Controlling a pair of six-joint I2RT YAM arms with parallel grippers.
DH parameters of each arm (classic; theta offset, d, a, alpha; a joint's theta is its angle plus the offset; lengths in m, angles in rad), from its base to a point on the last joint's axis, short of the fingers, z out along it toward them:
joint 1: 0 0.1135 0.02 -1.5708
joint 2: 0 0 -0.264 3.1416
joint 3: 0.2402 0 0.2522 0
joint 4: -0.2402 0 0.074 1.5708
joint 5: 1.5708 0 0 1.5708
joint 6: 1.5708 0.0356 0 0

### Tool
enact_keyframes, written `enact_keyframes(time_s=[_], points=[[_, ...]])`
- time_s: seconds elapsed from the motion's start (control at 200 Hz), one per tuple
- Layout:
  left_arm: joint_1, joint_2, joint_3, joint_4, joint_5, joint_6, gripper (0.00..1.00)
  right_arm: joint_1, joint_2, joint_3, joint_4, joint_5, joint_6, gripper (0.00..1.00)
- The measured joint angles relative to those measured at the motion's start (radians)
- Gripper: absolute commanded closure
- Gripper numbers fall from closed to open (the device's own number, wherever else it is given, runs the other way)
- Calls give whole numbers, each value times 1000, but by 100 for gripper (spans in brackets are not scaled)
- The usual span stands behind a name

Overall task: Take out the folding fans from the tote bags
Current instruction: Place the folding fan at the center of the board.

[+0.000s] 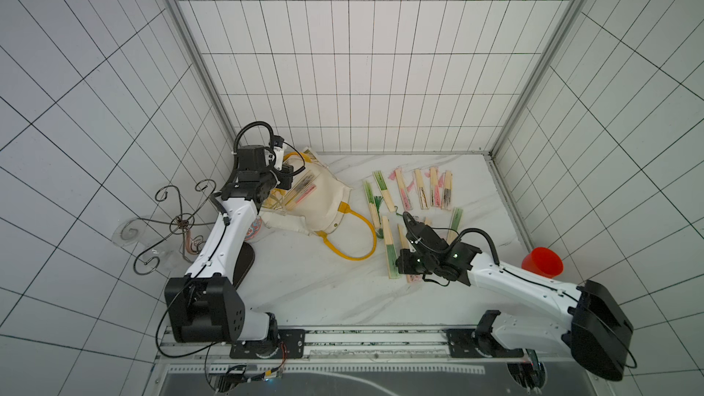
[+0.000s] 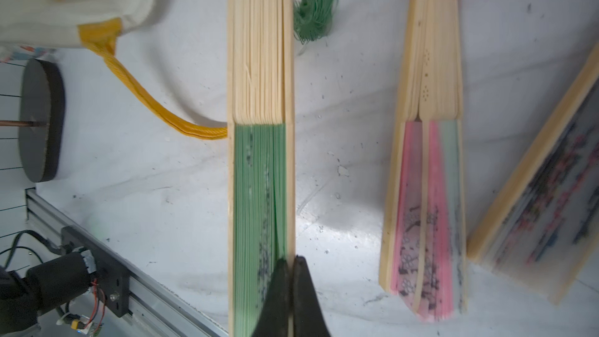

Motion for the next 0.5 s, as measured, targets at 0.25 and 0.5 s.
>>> enact_keyframes(time_s=[0.25, 0.5], points=[[0, -8, 0, 0, 0, 0, 100, -3, 105, -10, -14, -20, 6, 100], [1, -9, 0, 0, 18, 0, 100, -3, 157, -10, -2, -46, -3, 75]])
